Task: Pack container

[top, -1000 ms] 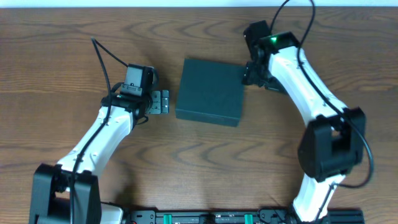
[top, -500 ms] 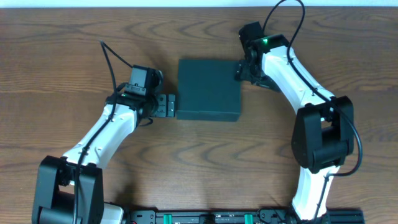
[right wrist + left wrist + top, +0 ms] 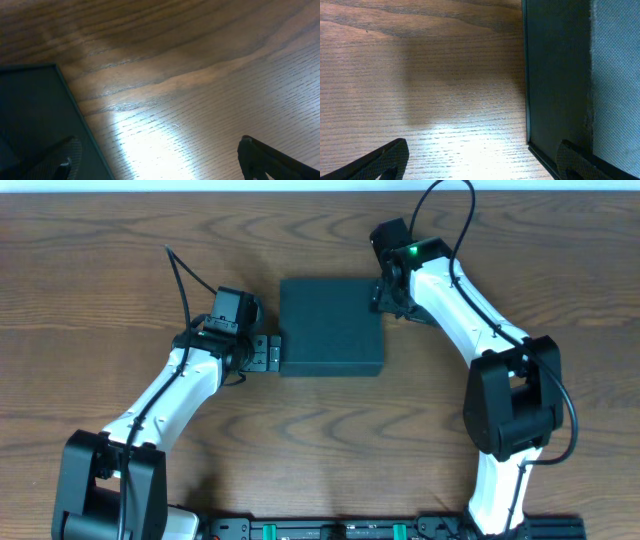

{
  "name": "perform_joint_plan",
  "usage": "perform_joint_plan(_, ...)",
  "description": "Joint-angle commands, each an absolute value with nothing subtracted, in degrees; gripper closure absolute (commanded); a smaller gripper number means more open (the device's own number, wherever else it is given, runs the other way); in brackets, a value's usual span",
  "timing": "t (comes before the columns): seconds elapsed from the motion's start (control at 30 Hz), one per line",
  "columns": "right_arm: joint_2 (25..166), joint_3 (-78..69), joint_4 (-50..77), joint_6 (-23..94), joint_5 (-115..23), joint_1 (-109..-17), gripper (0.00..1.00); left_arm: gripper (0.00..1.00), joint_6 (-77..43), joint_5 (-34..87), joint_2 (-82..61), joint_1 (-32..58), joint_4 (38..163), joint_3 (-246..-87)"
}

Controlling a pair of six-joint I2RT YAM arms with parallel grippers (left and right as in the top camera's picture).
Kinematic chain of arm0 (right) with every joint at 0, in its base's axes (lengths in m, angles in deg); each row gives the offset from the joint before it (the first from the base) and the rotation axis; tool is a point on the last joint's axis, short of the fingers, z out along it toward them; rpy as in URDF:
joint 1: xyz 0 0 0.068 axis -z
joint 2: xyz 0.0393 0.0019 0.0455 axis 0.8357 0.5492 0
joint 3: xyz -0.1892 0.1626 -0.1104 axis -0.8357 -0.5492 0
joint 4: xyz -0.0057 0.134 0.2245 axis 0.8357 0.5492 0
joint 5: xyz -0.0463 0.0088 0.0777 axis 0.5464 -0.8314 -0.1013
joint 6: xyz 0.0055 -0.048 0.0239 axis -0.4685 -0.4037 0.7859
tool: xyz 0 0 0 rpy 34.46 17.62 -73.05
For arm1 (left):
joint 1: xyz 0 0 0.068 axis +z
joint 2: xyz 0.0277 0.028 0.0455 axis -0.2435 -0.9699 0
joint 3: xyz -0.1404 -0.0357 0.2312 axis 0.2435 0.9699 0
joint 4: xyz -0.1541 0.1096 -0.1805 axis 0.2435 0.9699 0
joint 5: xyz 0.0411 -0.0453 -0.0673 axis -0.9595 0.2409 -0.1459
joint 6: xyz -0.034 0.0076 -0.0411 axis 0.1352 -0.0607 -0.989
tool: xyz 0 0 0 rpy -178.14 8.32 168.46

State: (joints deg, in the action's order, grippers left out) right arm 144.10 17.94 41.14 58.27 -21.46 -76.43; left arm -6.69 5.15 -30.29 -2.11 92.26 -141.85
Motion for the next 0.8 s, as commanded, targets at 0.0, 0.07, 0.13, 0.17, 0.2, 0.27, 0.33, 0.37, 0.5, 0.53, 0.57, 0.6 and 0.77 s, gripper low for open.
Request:
perform_joint_plan(0.0,144.3,17.9,41.6,58.6,-26.9,-79.4,0.01,0.05,-7.4,5.5,-30.7,-1.9,92.5,-142.9)
perform_joint_plan(0.07,144.3,17.9,41.2,58.6,-26.9,-79.4,0.01,0.05,-7.4,5.4,-30.7,-1.8,92.8,-142.9)
perform_joint_plan(0.13,144.3,17.9,41.0,58.7,-26.9,-79.4,0.01,0.05,-7.4,5.3,-30.6,-1.7,92.9,-142.9)
perform_joint_plan(0.17,144.3,17.9,41.0,58.9,-26.9,-79.4,0.01,0.05,-7.4,5.3,-30.6,-1.6,92.9,-142.9)
perform_joint_plan(0.2,144.3,17.9,41.0,59.1,-26.9,-79.4,0.01,0.05,-7.4,5.3,-30.6,-1.5,92.9,-142.9)
perform_joint_plan(0.27,144.3,17.9,40.7,59.3,-26.9,-79.4,0.01,0.05,-7.4,4.4,-30.6,-1.5,92.9,-142.9)
perform_joint_plan(0.33,144.3,17.9,40.7,59.7,-26.7,-79.4,0.01,0.05,-7.3,4.0,-30.6,-1.5,92.9,-142.9)
perform_joint_plan(0.37,144.3,17.9,40.8,59.7,-26.7,-79.4,0.01,0.05,-7.3,4.0,-30.6,-1.5,92.8,-142.9)
perform_joint_plan(0.5,144.3,17.9,41.7,60.8,-26.7,-79.4,0.01,0.05,-7.3,3.8,-30.6,-1.5,92.7,-142.9)
perform_joint_plan(0.53,144.3,17.9,42.1,61.2,-26.6,-79.4,0.01,0.05,-7.0,3.8,-30.6,-1.5,92.7,-142.9)
perform_joint_plan(0.57,144.3,17.9,42.4,61.4,-26.3,-79.4,0.01,0.05,-6.6,3.8,-30.6,-1.5,92.8,-142.9)
perform_joint_plan(0.6,144.2,17.9,42.7,61.6,-25.8,-79.4,0.01,0.05,-6.6,3.6,-30.6,-1.5,92.8,-142.9)
perform_joint_plan(0.77,142.5,17.9,42.8,61.7,-25.0,-78.4,0.01,0.05,-6.6,2.4,-30.6,-1.5,92.8,-142.9)
